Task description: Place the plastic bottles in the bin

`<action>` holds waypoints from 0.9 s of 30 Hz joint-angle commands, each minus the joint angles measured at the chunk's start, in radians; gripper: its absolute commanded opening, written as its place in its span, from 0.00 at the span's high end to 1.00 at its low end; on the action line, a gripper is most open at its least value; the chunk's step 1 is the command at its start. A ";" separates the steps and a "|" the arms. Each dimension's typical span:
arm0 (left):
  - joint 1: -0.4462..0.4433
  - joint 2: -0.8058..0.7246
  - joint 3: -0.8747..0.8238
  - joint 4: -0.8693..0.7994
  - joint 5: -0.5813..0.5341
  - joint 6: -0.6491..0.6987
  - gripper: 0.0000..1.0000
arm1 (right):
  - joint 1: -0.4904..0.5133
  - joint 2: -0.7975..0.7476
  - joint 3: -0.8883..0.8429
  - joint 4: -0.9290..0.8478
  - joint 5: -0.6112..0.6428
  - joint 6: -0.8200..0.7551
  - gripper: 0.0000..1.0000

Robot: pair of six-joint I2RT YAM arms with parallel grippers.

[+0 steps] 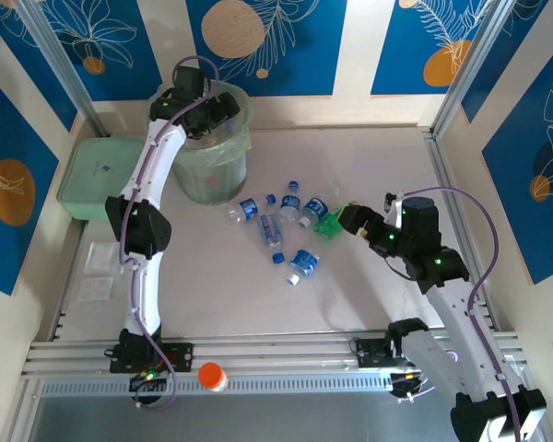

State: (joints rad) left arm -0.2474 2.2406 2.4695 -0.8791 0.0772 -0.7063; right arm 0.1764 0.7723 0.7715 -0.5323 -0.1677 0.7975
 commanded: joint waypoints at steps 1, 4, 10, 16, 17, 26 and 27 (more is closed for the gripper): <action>0.011 -0.104 0.028 -0.062 -0.031 0.039 0.07 | 0.005 -0.022 0.010 -0.015 0.000 0.008 0.01; 0.013 -0.173 -0.002 -0.077 -0.077 0.051 0.06 | 0.010 -0.025 0.021 -0.028 0.007 0.006 0.01; 0.012 -0.318 -0.133 -0.034 -0.083 0.084 0.06 | 0.033 -0.039 0.052 -0.055 0.025 -0.015 0.01; -0.054 -0.495 -0.344 0.053 0.001 0.188 0.17 | 0.071 0.000 0.096 -0.119 0.094 -0.046 0.01; -0.074 -0.538 -0.400 0.065 0.011 0.195 0.18 | 0.078 0.016 0.101 -0.129 0.107 -0.047 0.01; -0.299 -0.877 -0.939 0.215 -0.116 0.258 0.20 | 0.148 0.193 0.125 -0.180 0.247 0.061 0.08; -0.301 -0.898 -0.978 0.222 -0.115 0.262 0.19 | 0.165 0.219 0.120 -0.173 0.256 0.073 0.08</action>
State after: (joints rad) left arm -0.5457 1.4021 1.5642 -0.7219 0.0097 -0.4866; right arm 0.3099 0.9482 0.8780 -0.6849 0.0372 0.8257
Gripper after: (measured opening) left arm 0.806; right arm 0.926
